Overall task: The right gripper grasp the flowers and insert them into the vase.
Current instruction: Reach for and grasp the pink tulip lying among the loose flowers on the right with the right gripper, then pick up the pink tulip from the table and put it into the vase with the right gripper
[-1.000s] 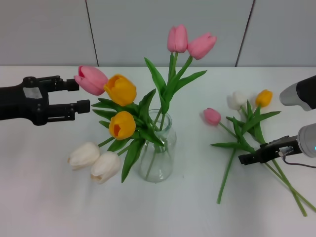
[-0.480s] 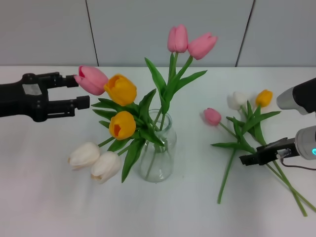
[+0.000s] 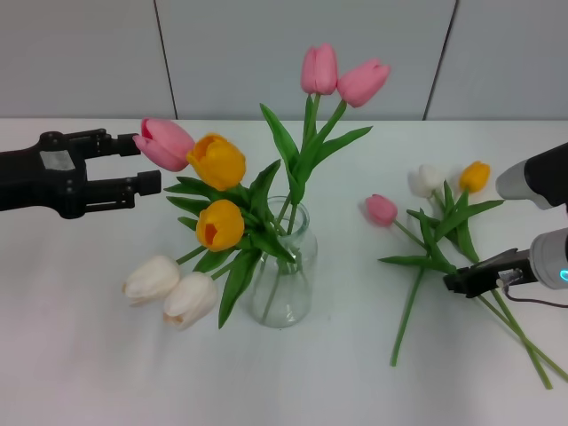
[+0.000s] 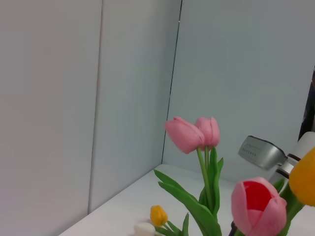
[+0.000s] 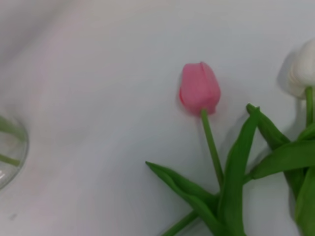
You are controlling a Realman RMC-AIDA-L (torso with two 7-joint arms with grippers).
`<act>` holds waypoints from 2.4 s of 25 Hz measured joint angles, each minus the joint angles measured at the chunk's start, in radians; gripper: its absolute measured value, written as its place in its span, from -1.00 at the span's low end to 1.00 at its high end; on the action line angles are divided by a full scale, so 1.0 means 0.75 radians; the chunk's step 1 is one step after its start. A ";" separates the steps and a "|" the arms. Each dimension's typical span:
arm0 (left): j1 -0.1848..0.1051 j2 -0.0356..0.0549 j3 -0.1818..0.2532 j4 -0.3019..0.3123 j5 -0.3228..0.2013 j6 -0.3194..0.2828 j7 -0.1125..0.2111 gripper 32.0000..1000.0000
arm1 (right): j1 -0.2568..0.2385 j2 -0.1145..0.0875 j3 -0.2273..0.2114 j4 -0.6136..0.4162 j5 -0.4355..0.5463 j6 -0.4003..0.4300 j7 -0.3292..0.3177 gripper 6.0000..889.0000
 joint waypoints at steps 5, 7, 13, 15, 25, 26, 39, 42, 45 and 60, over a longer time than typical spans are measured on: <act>0.003 0.000 -0.001 0.000 0.000 -0.001 0.001 0.53 | -0.009 0.000 0.000 0.005 0.003 0.019 0.000 -0.72; 0.004 0.000 -0.005 0.000 0.000 -0.001 0.002 0.53 | -0.014 0.000 0.000 0.000 0.006 0.019 0.000 -0.76; 0.009 0.000 -0.020 -0.002 0.002 -0.001 0.002 0.53 | -0.021 0.004 0.000 -0.013 0.007 0.023 0.000 -0.86; 0.014 0.000 -0.020 -0.002 0.002 -0.001 0.002 0.53 | -0.038 0.008 0.000 -0.056 0.012 0.024 0.000 -0.89; 0.037 0.000 -0.035 -0.002 0.002 0.002 0.017 0.53 | -0.358 0.014 -0.015 -0.587 0.570 -0.257 -0.207 -0.91; 0.042 0.000 -0.037 -0.002 0.001 0.003 0.018 0.53 | -0.394 0.014 -0.015 -0.624 0.699 -0.298 -0.267 -0.91; 0.052 0.001 -0.040 0.000 0.000 0.000 0.029 0.53 | -0.493 0.007 -0.012 -0.456 1.621 -0.944 -1.061 -0.91; 0.052 0.000 -0.060 0.000 0.000 0.006 0.033 0.53 | -0.409 0.010 -0.015 -0.380 1.640 -1.001 -1.117 -0.91; 0.054 0.000 -0.066 0.000 0.000 0.009 0.033 0.53 | -0.306 0.007 -0.016 -0.328 1.649 -0.999 -1.123 -0.91; 0.061 0.000 -0.067 0.000 0.001 0.002 0.033 0.53 | 0.150 0.007 -0.012 -0.002 1.751 -0.713 -1.143 -0.91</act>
